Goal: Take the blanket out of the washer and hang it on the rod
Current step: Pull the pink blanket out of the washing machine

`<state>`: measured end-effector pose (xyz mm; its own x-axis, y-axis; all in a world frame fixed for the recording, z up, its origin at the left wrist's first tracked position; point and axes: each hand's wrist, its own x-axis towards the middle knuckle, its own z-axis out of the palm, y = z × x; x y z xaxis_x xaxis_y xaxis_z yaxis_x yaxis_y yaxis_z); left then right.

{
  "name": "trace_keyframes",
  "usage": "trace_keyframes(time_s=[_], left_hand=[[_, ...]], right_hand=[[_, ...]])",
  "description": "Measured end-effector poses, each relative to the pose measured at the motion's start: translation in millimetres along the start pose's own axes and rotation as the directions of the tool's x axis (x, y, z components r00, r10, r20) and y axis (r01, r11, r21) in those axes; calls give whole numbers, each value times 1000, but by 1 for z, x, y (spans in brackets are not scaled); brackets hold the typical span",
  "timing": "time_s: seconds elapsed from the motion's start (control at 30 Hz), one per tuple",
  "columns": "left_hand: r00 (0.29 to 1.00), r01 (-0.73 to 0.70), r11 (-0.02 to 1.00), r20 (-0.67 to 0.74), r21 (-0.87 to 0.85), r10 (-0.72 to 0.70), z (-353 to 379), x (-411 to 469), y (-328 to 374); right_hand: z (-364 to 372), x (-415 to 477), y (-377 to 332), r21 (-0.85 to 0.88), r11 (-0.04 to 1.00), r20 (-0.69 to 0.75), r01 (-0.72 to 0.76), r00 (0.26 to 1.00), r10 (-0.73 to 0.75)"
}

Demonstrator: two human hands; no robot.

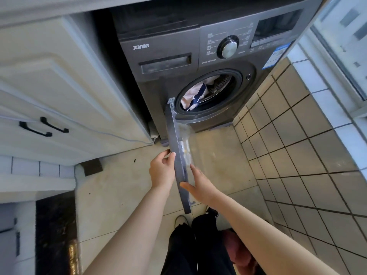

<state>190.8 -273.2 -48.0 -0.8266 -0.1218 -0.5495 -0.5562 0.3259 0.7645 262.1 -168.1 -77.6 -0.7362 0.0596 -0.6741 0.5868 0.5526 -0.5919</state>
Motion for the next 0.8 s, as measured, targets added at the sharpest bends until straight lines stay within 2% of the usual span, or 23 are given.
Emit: trace_keyframes(time_s=[0.1, 0.4, 0.63, 0.73, 0.8], left_hand=[[997, -46, 999, -58, 19, 47, -17, 4, -4], [975, -120, 976, -166, 179, 150, -56, 21, -12], [964, -147, 961, -185, 233, 193, -62, 20, -11], [925, -223, 934, -242, 281, 294, -57, 20, -9], [858, -325, 883, -287, 339, 426, -50, 15, -5]], right_hand=[[20, 7, -12, -43, 999, 21, 14, 1000, -13], [72, 19, -49, 63, 998, -15, -19, 1000, 20], [63, 15, -48, 44, 999, 3, 23, 1000, -23], [36, 14, -37, 26, 1000, -15, 14, 1000, -13], [13, 16, -25, 13, 1000, -34, -8, 999, 9]])
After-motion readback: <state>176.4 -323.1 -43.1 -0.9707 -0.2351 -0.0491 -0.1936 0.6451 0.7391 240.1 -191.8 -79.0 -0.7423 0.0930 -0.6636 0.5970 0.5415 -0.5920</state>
